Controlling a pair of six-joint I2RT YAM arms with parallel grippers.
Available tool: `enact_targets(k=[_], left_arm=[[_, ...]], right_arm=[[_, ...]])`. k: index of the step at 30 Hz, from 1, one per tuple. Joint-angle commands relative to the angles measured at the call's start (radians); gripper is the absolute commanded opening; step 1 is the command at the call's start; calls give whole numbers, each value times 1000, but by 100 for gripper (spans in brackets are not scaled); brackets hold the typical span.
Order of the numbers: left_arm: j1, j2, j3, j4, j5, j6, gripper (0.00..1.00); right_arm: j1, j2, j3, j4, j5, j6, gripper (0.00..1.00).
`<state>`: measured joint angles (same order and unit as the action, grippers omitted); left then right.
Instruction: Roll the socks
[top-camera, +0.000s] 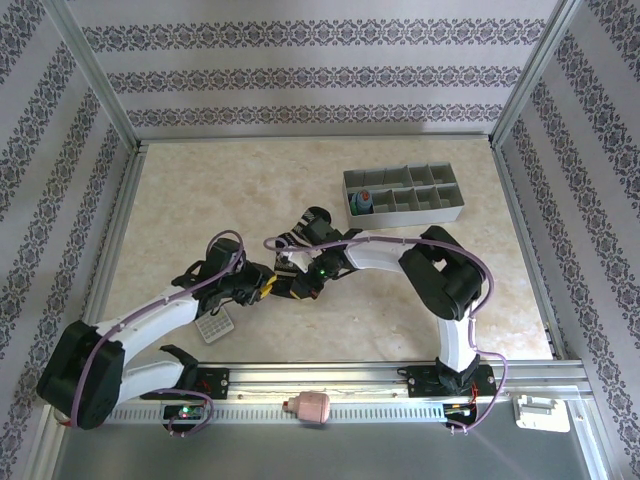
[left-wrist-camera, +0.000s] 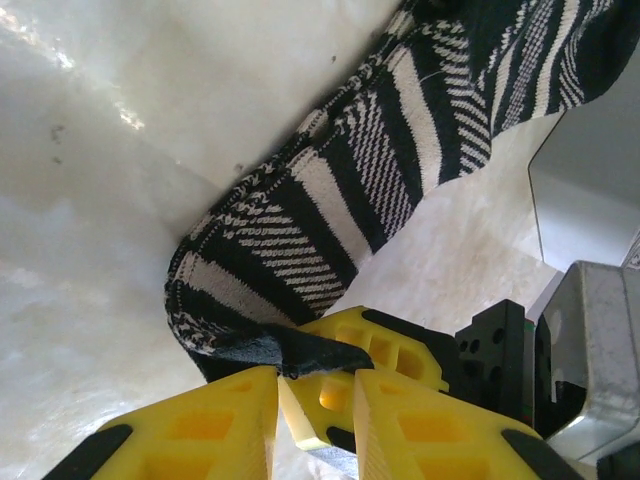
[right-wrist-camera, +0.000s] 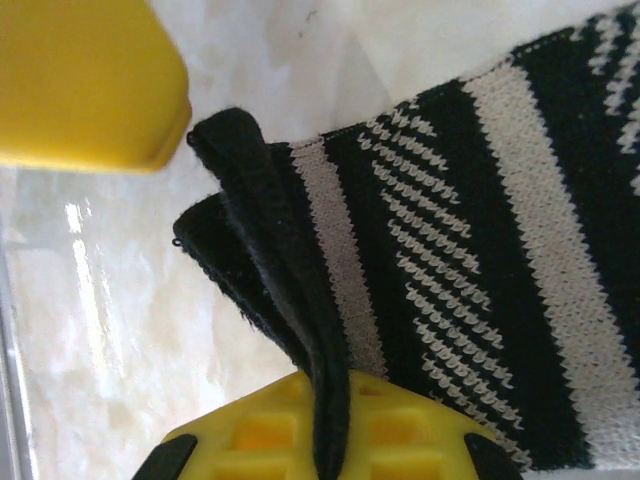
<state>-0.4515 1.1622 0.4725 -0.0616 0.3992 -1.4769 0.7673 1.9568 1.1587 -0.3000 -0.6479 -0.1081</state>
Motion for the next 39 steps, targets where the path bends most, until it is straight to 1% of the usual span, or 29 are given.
enact_targets(k=[1,9,14,18,21,23,25,26,28,31,33,36,38,39], left_arm=[[-12,39,-6,114,8,-55,25],[-18,97,6,160,-17,-72,24],[-18,183,40,207,-12,-62,23],[-16,224,52,190,-47,-35,20],[-8,274,91,145,-64,20,19],[-6,304,124,80,-86,41,15],[-6,319,145,11,-104,46,10],[-6,326,156,-27,-106,50,10],[-4,337,176,-100,-110,58,9],[-5,340,182,-152,-120,56,10],[0,343,183,-156,-120,55,9],[8,351,192,-164,-122,62,10],[11,358,200,-163,-118,69,10],[12,362,204,-163,-117,70,10]], right_arm=[[-24,42,43,-35,-94,91,0],[-59,90,73,-59,-162,151,0],[-68,98,74,-59,-178,173,0],[-74,105,82,-57,-185,188,0],[-73,103,80,-56,-178,185,0],[-71,95,75,-61,-152,169,0],[-66,78,69,-71,-112,138,13],[-62,59,62,-76,-78,112,21],[-54,5,32,-60,-9,60,32],[-35,-132,-59,30,133,-44,41],[-12,-242,-143,117,247,-138,45],[47,-402,-314,303,398,-341,51],[98,-465,-422,444,486,-472,63],[115,-474,-445,470,511,-517,64]])
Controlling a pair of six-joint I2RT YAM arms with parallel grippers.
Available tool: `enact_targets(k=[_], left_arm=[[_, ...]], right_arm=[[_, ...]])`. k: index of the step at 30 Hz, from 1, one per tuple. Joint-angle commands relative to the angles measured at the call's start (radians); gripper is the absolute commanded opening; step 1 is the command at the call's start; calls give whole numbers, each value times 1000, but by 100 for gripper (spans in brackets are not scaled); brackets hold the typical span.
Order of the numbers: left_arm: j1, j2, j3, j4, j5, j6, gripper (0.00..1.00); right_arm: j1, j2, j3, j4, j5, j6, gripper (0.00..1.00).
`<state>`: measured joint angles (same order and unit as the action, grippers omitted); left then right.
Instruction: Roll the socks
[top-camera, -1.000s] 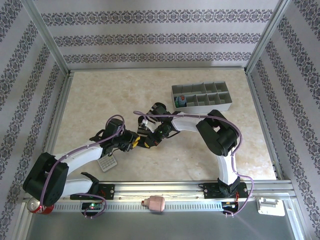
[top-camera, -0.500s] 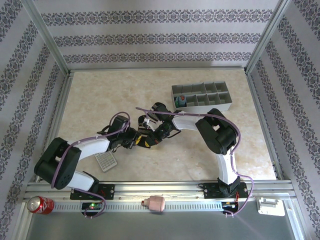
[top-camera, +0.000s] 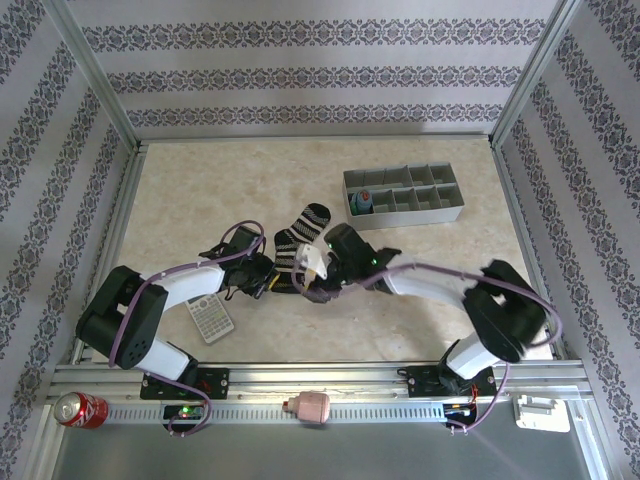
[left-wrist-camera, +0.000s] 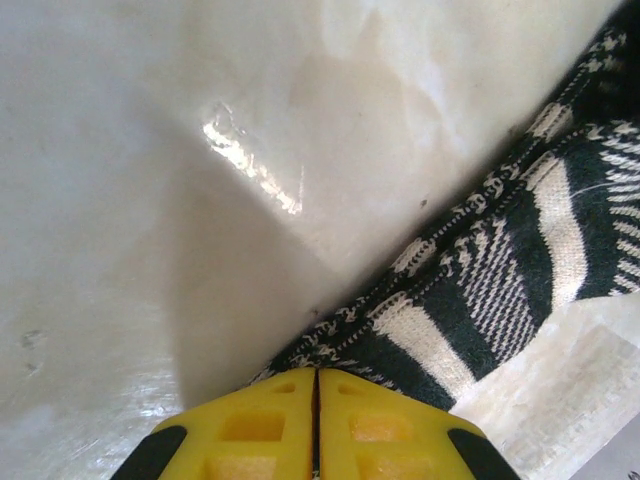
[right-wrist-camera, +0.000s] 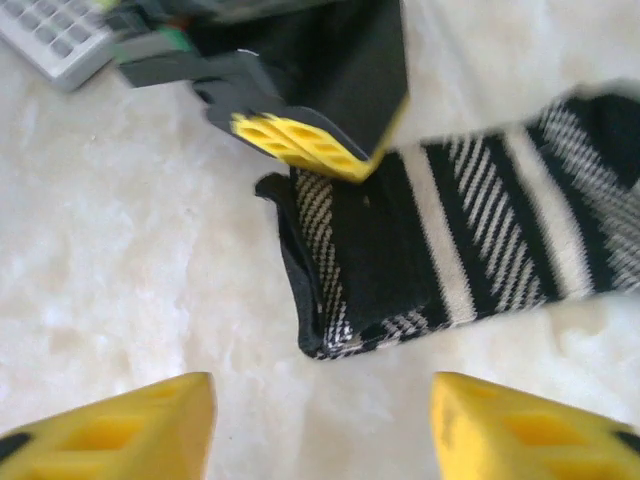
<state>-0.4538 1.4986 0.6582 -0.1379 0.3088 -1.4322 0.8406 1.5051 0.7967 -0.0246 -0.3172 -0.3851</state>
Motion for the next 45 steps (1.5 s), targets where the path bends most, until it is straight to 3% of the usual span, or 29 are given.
enact_targets(k=[1,7,12,14,16,19,22,25,27,29,35,45], left_arm=[[14,28,21,-87,-23,28,10],[16,41,24,-75,-11,33,10],[15,47,28,-71,-10,39,10],[15,46,29,-68,-9,38,9],[16,41,33,-67,-10,41,9],[17,3,60,-109,-37,62,10],[29,-54,77,-154,-54,66,15],[49,-113,80,-192,-62,52,28],[64,-152,76,-233,-72,39,38],[76,-192,63,-257,-80,26,42],[87,-270,-10,-186,-28,4,40],[70,-261,-185,206,39,-44,41]], right_arm=[[63,-21,-83,188,212,-282,66],[178,98,-2,164,402,-449,67],[186,242,115,155,487,-404,61],[180,281,154,112,480,-369,50],[173,307,175,68,461,-335,33],[160,331,178,13,441,-264,22],[145,329,165,-18,384,-206,10],[117,347,189,-84,303,-146,0],[92,357,201,-103,239,-99,0],[77,368,223,-127,188,-74,0],[21,441,359,-273,-7,33,0],[-85,553,450,-355,-299,226,0]])
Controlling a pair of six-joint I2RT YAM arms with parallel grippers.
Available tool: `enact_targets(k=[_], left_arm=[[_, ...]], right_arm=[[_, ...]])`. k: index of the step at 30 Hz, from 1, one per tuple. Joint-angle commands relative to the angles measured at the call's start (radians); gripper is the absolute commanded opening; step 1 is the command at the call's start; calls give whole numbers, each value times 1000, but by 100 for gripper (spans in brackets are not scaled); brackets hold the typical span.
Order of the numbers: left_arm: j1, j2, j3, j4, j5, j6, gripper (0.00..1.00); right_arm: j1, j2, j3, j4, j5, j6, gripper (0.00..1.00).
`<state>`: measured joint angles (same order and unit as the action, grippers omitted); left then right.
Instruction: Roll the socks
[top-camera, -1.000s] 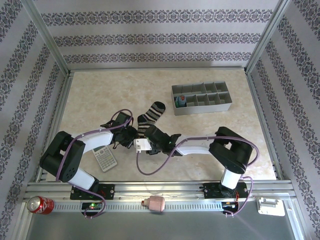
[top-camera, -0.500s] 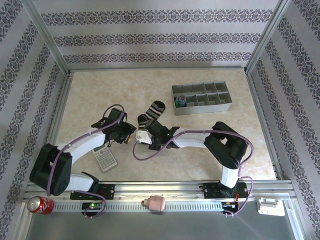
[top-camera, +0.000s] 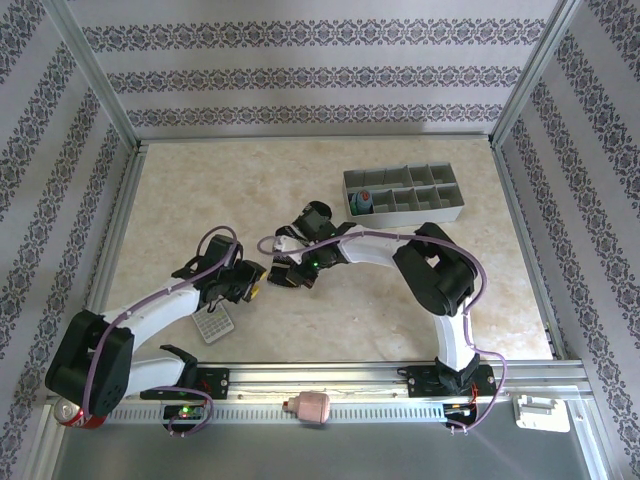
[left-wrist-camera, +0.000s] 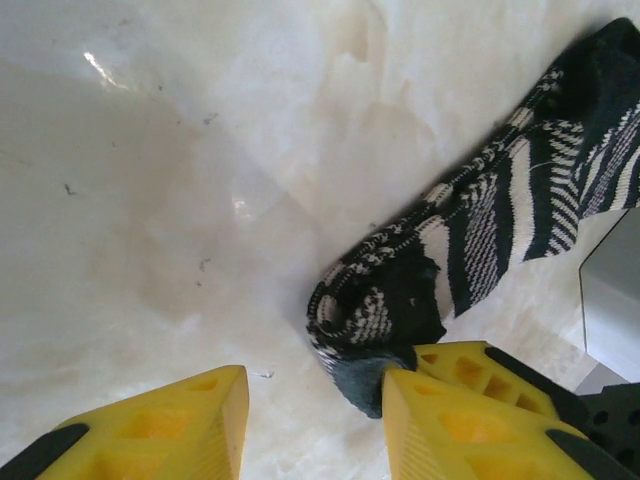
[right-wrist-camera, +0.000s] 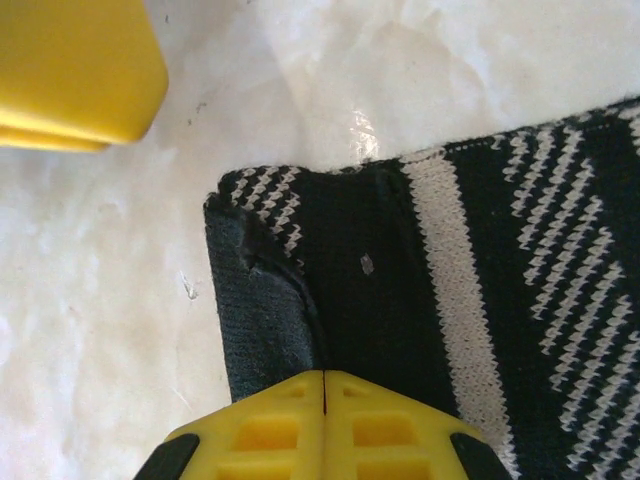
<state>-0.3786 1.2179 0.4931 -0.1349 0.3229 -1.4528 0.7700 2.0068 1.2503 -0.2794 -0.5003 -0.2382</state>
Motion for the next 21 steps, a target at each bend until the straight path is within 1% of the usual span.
enact_targets(k=[1,3,5,6,8,11,15,18,21], left_arm=[[-6,43,-23,247,31,-16,41],[-13,99,-22,330,49,-1,42],[-21,142,-21,369,57,2,42],[-27,156,-17,362,58,5,42],[-36,164,-6,320,55,14,41],[-45,133,8,214,20,28,41],[-48,48,33,74,-56,47,48],[-51,-5,36,39,-77,26,49],[-62,-11,20,68,-47,-3,48]], right_arm=[[-22,55,-3,-94,-138,94,0],[-34,64,-2,-91,-159,122,0],[-48,77,9,-100,-181,141,0],[-52,83,18,-110,-185,145,0],[-58,94,30,-124,-190,150,0],[-68,104,40,-126,-190,166,0],[-71,119,49,-137,-189,173,0],[-70,124,42,-136,-177,174,0],[-71,126,38,-139,-169,176,0]])
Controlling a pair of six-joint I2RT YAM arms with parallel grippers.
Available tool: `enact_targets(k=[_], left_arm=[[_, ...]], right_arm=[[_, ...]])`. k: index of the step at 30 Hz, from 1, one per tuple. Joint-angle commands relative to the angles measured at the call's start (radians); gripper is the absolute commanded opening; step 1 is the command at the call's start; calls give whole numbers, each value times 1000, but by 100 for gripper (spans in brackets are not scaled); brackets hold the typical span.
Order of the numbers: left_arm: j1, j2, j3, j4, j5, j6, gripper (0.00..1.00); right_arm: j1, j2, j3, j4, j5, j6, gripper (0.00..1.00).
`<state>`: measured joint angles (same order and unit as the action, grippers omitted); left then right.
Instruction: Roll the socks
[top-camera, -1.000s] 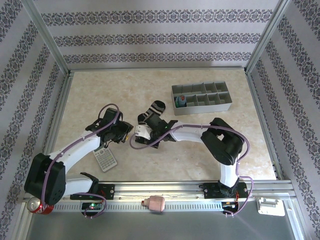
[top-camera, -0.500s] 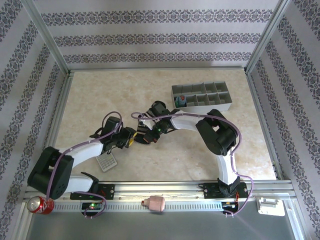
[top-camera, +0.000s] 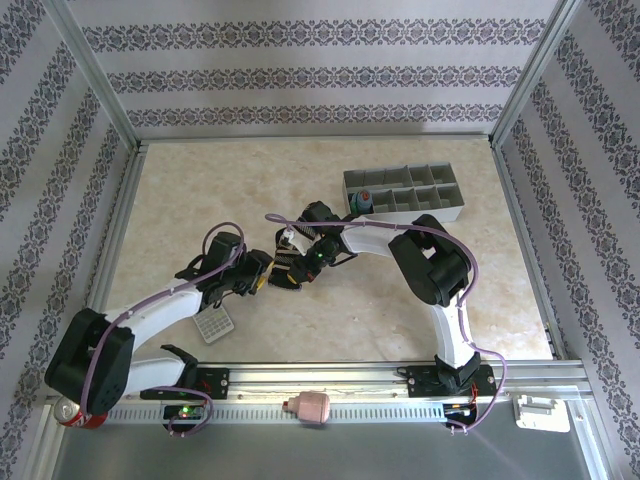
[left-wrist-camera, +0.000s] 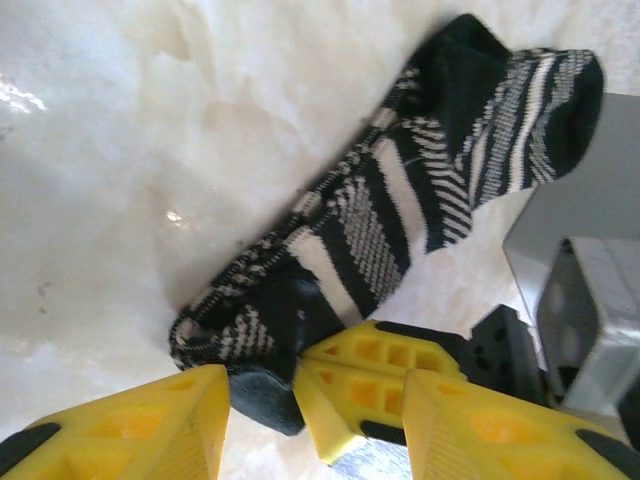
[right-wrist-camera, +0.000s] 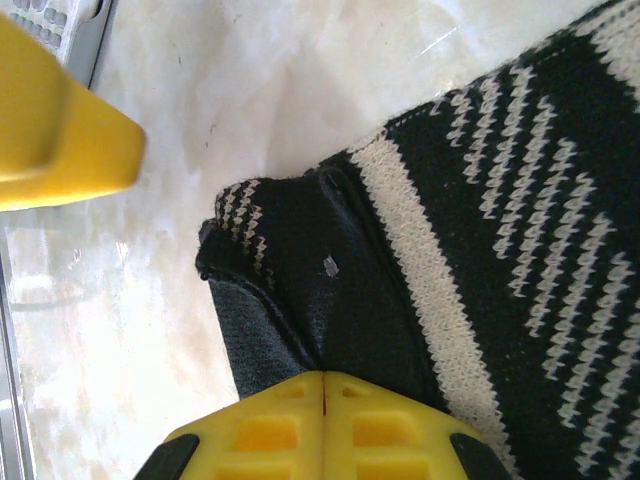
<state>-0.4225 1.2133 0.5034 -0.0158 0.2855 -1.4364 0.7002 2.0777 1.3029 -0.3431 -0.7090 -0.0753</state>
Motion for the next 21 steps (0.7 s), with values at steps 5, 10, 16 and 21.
enact_targets(k=[5,10,16,21], left_arm=[[-50,12,-15,-35,12,-47,47],[-53,56,-23,26,-1,-59,50],[-53,171,2,123,-6,-69,50],[-55,233,30,115,-25,-74,50]], right_arm=[[-3,72,0,-101,41,15,0],[-5,86,12,-115,22,22,0],[-10,88,9,-116,12,29,0],[-10,88,7,-115,3,31,0]])
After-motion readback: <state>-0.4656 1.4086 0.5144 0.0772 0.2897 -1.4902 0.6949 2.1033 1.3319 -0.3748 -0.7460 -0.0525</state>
